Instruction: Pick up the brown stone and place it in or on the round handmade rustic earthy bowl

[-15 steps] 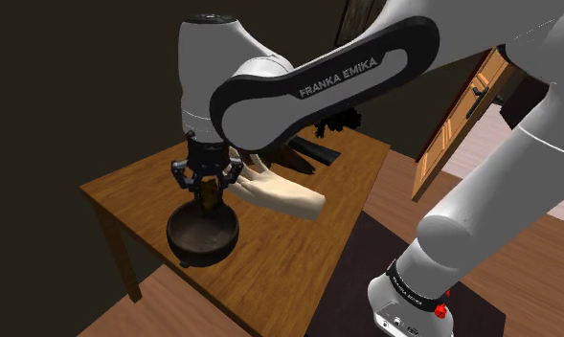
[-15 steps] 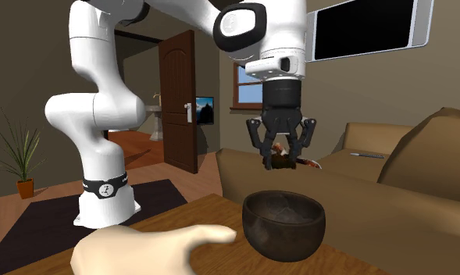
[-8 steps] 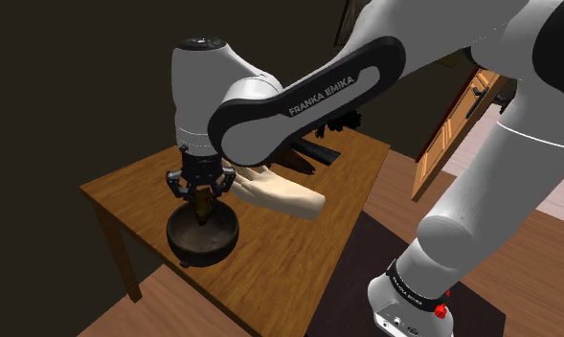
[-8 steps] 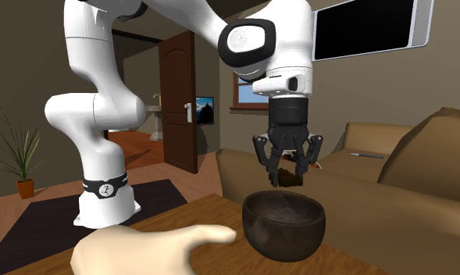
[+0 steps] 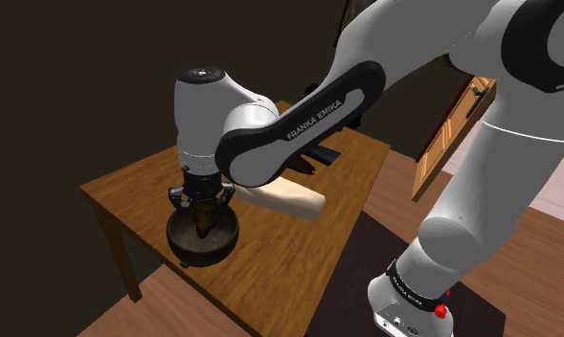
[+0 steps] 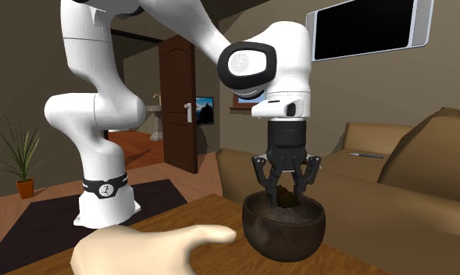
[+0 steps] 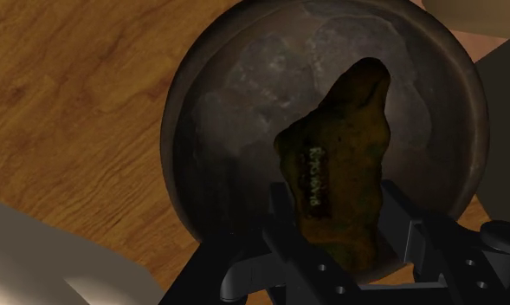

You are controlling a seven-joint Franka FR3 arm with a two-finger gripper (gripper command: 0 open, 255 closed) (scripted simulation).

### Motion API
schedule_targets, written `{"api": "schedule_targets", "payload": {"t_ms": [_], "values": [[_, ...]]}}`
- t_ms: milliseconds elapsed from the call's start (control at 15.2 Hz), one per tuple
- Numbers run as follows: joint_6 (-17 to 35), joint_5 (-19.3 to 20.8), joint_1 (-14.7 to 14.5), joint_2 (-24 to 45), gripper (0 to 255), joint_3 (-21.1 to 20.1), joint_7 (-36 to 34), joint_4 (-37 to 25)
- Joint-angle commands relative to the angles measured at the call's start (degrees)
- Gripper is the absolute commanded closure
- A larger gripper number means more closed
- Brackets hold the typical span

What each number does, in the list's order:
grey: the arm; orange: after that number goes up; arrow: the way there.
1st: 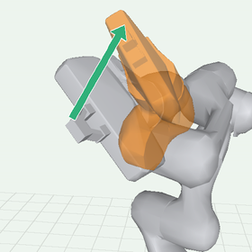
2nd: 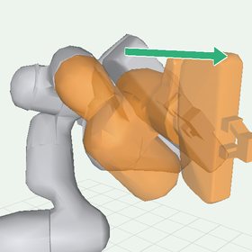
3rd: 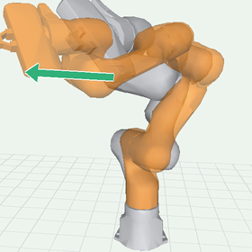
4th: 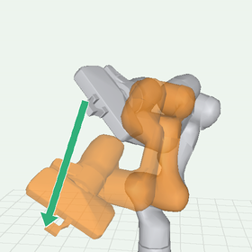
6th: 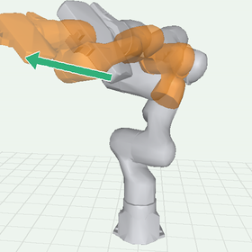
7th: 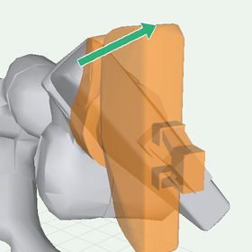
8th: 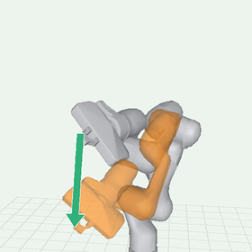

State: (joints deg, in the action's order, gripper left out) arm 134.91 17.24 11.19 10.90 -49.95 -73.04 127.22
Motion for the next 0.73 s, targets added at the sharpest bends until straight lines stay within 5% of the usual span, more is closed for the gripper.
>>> {"api": "schedule_targets", "payload": {"t_ms": [0,396,462,660], "values": [[0.42,0.64,-0.22,0.49,255,0.25,-0.47,0.11],[0.42,0.65,-0.23,0.49,255,0.25,-0.47,0.11],[0.42,0.65,-0.23,0.49,0,0.25,-0.47,0.11],[0.42,0.65,-0.23,0.49,0,0.25,-0.47,0.11]]}}
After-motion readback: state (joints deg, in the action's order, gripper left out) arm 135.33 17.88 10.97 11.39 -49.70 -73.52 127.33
